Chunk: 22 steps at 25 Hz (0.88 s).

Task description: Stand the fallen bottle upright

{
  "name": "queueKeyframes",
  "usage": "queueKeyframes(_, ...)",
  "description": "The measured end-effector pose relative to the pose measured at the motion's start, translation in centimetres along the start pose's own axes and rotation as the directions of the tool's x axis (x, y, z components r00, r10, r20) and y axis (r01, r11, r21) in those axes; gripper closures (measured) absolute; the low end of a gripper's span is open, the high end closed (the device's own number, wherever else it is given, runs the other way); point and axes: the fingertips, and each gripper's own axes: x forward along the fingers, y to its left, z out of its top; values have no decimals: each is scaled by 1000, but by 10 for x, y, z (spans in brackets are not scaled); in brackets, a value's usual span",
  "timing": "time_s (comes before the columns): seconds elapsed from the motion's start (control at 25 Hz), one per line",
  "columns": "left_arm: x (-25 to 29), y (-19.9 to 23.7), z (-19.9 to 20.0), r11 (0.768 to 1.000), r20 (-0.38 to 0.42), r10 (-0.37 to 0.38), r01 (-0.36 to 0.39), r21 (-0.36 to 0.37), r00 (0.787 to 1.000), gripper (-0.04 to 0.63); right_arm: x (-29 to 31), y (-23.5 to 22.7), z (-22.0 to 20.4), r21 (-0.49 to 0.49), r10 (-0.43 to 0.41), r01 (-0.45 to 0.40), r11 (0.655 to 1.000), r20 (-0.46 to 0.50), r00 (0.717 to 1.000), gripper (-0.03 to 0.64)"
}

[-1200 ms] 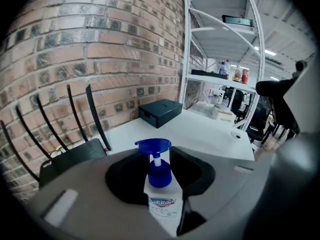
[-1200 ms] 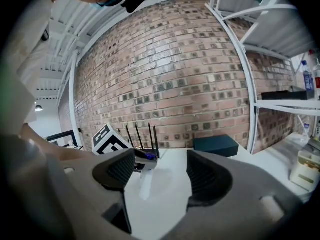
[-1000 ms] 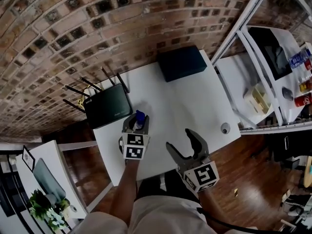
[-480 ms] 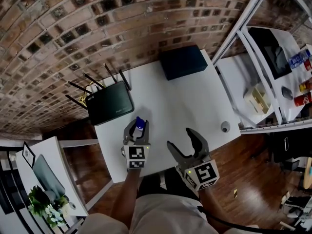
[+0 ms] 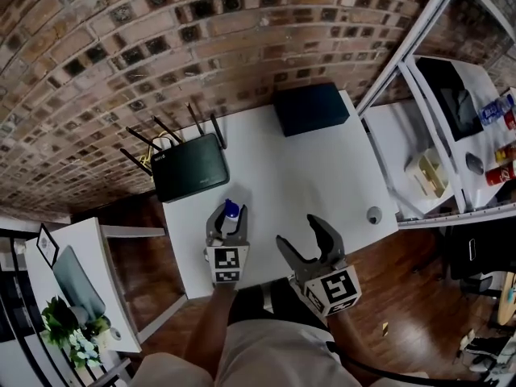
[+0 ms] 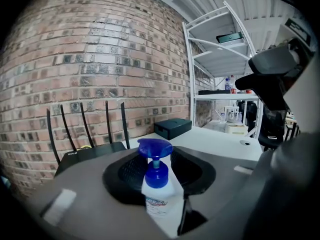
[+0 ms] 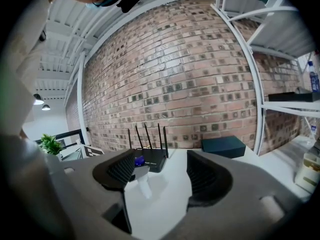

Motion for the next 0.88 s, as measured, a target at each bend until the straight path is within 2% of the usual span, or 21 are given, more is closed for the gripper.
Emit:
queueKeyframes(0.2, -5, -6, -1, 999, 26, -40, 41, -30, 999, 375, 3, 7, 3, -11, 20, -20, 1000, 0, 1000, 304)
queueKeyframes(0.32, -8, -13, 0, 994, 55, -81, 85, -67, 995, 268, 4, 11, 5, -20, 34, -34, 999, 1, 999, 304)
queueKeyframes(0.4, -10, -17, 0, 992, 67, -101, 106, -74, 993, 221, 5, 13, 6, -27, 44, -44, 999, 0, 999, 304)
queueKeyframes(0.64, -8, -25, 1, 984, 64, -153, 158, -76, 986, 137, 10, 20, 6, -27, 73, -73, 997, -8, 997, 304)
queueKeyframes(0.8, -3, -30, 0, 983, 61, -170, 174, -61, 984, -8, 15, 25, 6, -35, 93, -93, 995, -12, 996, 304)
queueKeyframes(0.88, -3, -31, 1, 980, 60, -180, 184, -73, 982, -35, 16, 27, 8, -40, 100, -100, 994, -11, 995, 304)
